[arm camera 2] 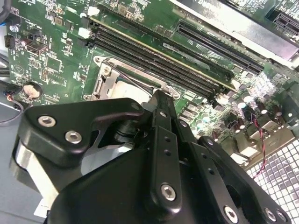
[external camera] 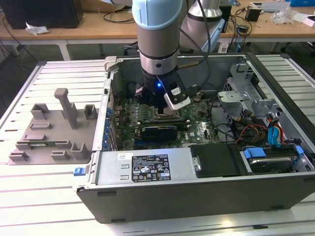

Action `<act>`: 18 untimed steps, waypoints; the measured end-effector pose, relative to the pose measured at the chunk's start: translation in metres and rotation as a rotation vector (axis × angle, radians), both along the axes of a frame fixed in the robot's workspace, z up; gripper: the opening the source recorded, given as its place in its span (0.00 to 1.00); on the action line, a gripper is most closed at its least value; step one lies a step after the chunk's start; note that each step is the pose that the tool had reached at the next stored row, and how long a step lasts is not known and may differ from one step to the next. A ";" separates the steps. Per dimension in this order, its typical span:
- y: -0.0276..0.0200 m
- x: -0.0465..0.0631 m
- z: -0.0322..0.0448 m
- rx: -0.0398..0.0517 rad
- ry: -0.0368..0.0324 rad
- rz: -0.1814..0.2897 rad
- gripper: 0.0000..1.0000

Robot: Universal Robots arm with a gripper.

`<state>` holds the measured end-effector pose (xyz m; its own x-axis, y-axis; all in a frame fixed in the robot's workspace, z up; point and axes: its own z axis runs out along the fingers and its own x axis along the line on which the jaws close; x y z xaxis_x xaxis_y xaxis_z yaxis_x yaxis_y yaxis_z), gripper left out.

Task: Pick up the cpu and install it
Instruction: 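Install the second cpu locking lever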

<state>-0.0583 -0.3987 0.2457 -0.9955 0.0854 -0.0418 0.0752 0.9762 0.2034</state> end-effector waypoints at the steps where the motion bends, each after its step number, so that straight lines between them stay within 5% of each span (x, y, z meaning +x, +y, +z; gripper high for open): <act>1: 0.0000 0.000 -0.0001 0.0000 0.0000 0.000 0.11; 2: 0.0000 0.000 -0.0006 0.0003 0.0002 0.000 0.11; 4: 0.0000 0.003 -0.0041 0.0000 0.0167 0.000 0.11; 13: 0.0000 0.000 -0.0216 0.0025 0.0187 0.000 0.11; 18: -0.0010 -0.005 -0.0258 0.0343 0.0187 0.000 0.11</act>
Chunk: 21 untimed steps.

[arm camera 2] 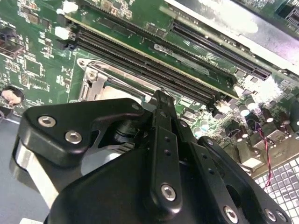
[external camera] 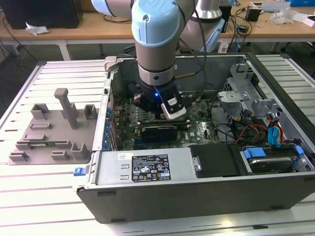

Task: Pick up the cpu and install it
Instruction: 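Install the second cpu locking lever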

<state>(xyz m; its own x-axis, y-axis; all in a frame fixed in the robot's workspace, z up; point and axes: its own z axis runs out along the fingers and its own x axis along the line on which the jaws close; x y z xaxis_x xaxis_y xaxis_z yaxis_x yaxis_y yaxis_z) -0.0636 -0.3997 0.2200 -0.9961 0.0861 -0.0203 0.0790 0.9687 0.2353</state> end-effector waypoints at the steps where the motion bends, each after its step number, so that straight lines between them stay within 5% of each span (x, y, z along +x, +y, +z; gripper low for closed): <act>1: -0.0004 0.000 -0.0006 0.0026 -0.0001 0.000 0.11; 4: -0.0056 -0.001 -0.0042 0.0142 0.0000 0.000 0.11; 7: -0.0111 -0.001 -0.0069 0.0532 0.0000 0.000 0.11; 10: -0.0122 -0.001 -0.0096 0.0743 -0.0001 0.000 0.11; 14: -0.0115 -0.002 -0.0140 0.0830 0.0000 0.000 0.11; 21: -0.0031 -0.004 -0.0183 0.0844 -0.0001 0.000 0.11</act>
<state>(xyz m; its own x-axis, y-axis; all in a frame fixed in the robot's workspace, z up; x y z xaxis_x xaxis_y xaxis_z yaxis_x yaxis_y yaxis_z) -0.0675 -0.4027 0.2017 -0.9961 0.0877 -0.0130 0.0791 0.9454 0.3161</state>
